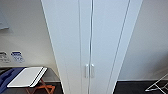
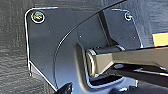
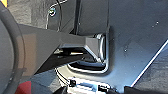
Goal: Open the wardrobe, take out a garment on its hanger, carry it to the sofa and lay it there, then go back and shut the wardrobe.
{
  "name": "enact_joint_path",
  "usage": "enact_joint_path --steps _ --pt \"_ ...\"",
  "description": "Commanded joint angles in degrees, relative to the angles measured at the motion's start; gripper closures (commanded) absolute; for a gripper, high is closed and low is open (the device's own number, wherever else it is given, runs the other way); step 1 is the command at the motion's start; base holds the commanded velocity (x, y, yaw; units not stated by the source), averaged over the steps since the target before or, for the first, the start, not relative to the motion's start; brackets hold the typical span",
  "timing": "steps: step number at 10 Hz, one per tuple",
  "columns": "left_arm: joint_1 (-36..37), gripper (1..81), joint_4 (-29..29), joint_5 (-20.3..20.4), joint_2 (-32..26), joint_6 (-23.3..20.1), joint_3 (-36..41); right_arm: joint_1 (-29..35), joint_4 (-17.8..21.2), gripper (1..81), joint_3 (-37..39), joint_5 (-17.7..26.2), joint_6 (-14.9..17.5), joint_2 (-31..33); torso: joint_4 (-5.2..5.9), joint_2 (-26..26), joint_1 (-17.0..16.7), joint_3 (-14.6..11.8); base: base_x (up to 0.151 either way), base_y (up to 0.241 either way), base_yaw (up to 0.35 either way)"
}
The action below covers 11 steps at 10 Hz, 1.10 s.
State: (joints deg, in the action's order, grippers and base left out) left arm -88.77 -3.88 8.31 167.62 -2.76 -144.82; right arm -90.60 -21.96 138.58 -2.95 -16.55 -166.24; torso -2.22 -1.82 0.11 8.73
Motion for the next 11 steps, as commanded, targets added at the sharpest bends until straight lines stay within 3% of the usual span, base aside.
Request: enact_joint_path --steps 1,5,8,11 --pt "1.1 1.0 -0.6 -3.5 0.1 -0.2 0.5 1.5 -0.5 1.0 -0.4 3.1 0.1 0.2 0.0 0.0 0.0 0.0 0.077 0.0 0.0" --pt "0.9 1.0 -0.6 -3.7 -3.1 -0.2 5.0 2.0 -0.6 1.0 -5.6 3.2 0.1 3.4 0.0 0.0 0.0 0.0 0.0 0.0 0.0" --pt "2.7 1.0 -0.5 -3.2 -18.7 0.4 24.4 5.2 -0.5 1.0 -25.8 2.6 -0.5 18.7 0.0 0.0 0.0 0.0 0.0 0.0 0.0" --pt "5.8 1.0 -0.1 -3.0 -32.2 0.5 41.1 9.9 0.1 1.0 -40.8 0.5 -0.8 32.9 0.0 0.0 0.0 0.0 0.0 0.0 0.0"
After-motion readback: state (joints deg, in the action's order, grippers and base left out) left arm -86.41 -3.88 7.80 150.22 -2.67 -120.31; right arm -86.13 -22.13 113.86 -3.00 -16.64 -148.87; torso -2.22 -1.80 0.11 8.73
